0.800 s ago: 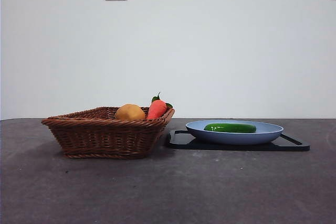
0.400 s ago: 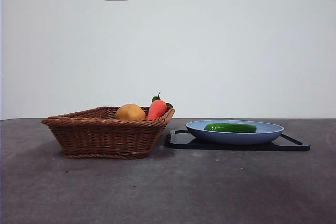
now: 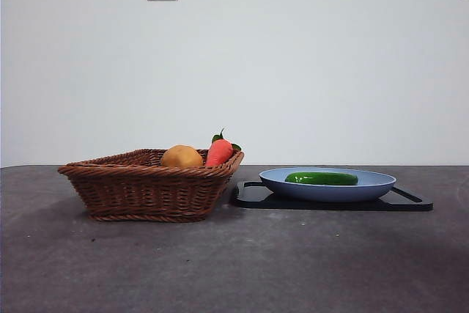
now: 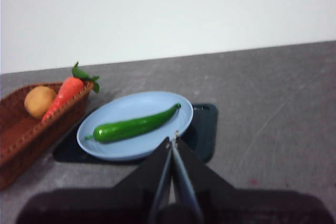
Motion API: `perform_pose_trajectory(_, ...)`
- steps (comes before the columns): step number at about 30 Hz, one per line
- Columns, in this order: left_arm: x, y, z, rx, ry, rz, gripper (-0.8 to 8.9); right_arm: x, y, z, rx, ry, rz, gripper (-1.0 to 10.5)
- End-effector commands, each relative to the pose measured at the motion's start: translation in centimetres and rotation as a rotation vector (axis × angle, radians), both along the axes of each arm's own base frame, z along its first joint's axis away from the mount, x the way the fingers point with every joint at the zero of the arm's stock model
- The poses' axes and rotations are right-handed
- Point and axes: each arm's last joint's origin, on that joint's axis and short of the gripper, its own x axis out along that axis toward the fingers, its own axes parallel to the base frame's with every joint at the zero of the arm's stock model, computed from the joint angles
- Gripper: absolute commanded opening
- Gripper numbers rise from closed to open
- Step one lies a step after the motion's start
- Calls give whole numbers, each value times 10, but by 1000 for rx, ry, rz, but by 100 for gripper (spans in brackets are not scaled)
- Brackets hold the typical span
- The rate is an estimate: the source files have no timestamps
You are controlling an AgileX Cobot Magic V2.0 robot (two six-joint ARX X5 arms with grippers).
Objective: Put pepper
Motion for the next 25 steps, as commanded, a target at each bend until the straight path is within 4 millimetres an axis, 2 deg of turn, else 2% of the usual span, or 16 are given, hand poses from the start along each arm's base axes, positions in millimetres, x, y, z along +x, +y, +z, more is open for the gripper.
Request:
perform_pose_trajectory(1, 0, 0, -1, -6, 4, 2, 8, 1, 0, -8, 11, 2, -3, 11)
perform_pose_trajectory(12, 0, 0, -1, -6, 4, 2, 8, 0, 0, -22, -2, 109, -1, 11)
perform_pose_trajectory(25, 0, 0, -1, -6, 4, 3, 8, 0, 0, -21, 0, 100, -1, 11)
